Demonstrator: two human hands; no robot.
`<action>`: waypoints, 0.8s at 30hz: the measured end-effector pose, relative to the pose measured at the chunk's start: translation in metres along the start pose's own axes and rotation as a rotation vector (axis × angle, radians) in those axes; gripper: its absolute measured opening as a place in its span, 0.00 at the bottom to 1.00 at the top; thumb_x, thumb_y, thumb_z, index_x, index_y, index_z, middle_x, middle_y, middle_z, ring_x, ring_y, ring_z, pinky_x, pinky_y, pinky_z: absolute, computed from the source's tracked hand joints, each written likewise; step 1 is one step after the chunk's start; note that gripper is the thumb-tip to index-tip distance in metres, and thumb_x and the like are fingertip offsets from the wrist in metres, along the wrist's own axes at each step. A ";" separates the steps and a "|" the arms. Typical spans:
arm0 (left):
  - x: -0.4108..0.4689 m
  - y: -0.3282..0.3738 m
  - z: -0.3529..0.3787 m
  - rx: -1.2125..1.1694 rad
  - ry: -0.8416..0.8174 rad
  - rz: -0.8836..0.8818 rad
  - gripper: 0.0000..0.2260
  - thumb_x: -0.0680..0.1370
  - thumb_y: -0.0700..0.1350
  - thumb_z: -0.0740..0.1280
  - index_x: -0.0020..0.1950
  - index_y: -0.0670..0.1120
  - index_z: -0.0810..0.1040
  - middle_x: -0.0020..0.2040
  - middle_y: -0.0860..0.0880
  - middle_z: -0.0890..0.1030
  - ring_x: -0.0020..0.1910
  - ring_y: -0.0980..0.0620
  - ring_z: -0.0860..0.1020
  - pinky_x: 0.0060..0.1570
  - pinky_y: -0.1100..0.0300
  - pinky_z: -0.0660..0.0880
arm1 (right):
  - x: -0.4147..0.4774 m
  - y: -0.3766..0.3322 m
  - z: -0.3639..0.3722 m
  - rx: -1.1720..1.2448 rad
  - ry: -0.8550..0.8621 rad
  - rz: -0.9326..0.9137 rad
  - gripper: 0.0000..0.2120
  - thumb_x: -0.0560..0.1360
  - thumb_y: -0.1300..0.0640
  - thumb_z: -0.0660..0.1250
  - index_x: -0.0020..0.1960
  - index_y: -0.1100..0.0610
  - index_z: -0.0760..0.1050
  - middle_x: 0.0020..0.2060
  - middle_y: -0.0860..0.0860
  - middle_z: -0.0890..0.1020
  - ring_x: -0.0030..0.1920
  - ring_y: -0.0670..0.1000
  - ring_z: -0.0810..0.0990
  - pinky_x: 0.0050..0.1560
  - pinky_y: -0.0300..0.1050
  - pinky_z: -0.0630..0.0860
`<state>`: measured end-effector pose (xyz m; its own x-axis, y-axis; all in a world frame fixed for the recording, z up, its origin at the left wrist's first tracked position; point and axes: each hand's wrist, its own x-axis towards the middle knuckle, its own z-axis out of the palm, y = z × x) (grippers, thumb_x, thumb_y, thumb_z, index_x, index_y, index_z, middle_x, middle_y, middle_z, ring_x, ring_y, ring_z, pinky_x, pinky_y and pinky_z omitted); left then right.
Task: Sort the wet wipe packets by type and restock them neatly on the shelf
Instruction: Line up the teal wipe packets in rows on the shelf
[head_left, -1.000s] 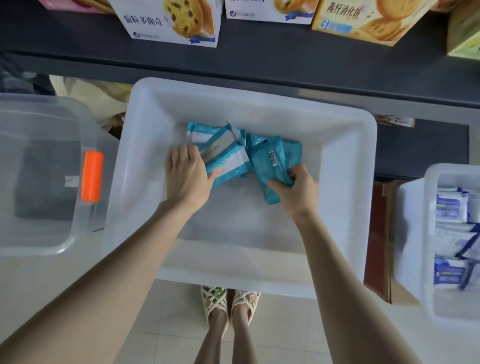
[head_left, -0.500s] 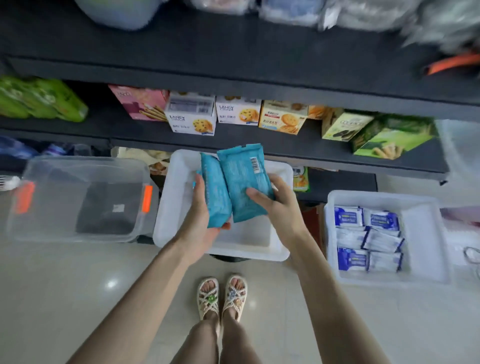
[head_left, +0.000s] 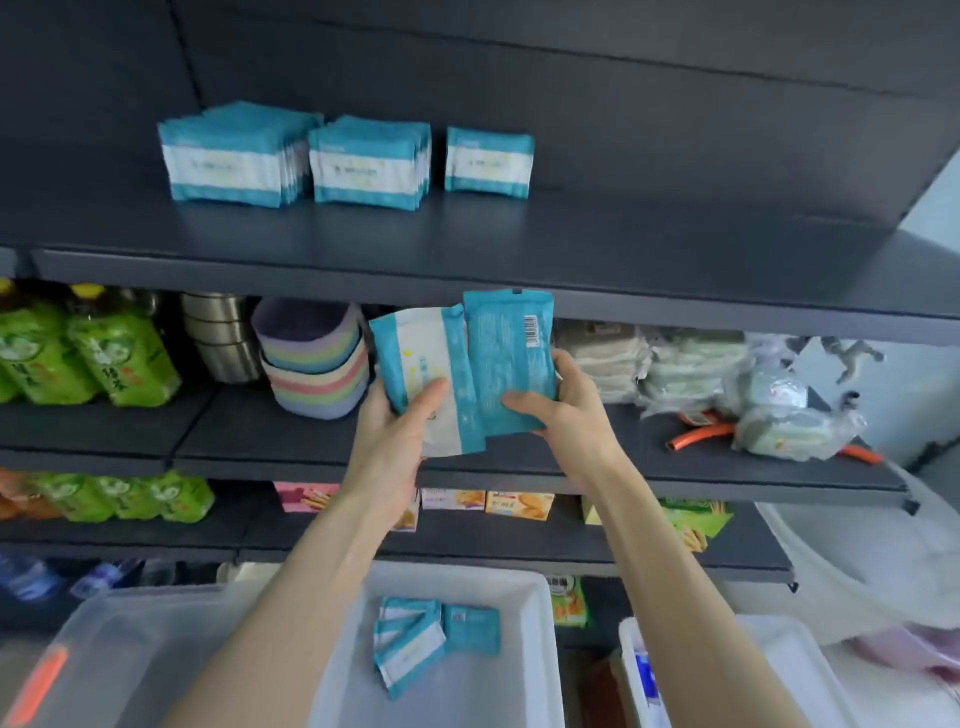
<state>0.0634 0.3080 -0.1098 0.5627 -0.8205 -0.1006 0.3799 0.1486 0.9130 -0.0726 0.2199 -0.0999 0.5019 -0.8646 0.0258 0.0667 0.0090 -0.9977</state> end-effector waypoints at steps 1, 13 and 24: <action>0.011 0.012 0.001 0.017 0.005 0.045 0.09 0.77 0.38 0.67 0.55 0.47 0.76 0.53 0.48 0.83 0.54 0.47 0.81 0.56 0.49 0.76 | 0.009 -0.011 0.002 -0.028 0.016 -0.041 0.22 0.70 0.67 0.71 0.61 0.57 0.69 0.56 0.54 0.80 0.55 0.54 0.81 0.53 0.52 0.80; 0.126 0.104 0.033 0.252 -0.009 0.425 0.12 0.71 0.37 0.74 0.51 0.47 0.78 0.46 0.56 0.81 0.41 0.67 0.79 0.39 0.74 0.73 | 0.108 -0.103 -0.004 -0.047 0.326 -0.426 0.05 0.71 0.66 0.72 0.45 0.60 0.80 0.36 0.48 0.82 0.35 0.43 0.78 0.35 0.36 0.74; 0.225 0.119 0.069 0.381 -0.005 0.333 0.07 0.72 0.38 0.73 0.44 0.47 0.78 0.44 0.49 0.82 0.45 0.51 0.80 0.43 0.59 0.77 | 0.218 -0.116 -0.038 -0.156 0.034 -0.271 0.07 0.79 0.61 0.63 0.55 0.52 0.73 0.52 0.55 0.81 0.44 0.57 0.84 0.38 0.52 0.82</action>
<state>0.1848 0.1031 0.0036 0.6036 -0.7659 0.2215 -0.1148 0.1914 0.9748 -0.0037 0.0117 0.0191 0.4542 -0.8414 0.2929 0.0597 -0.2992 -0.9523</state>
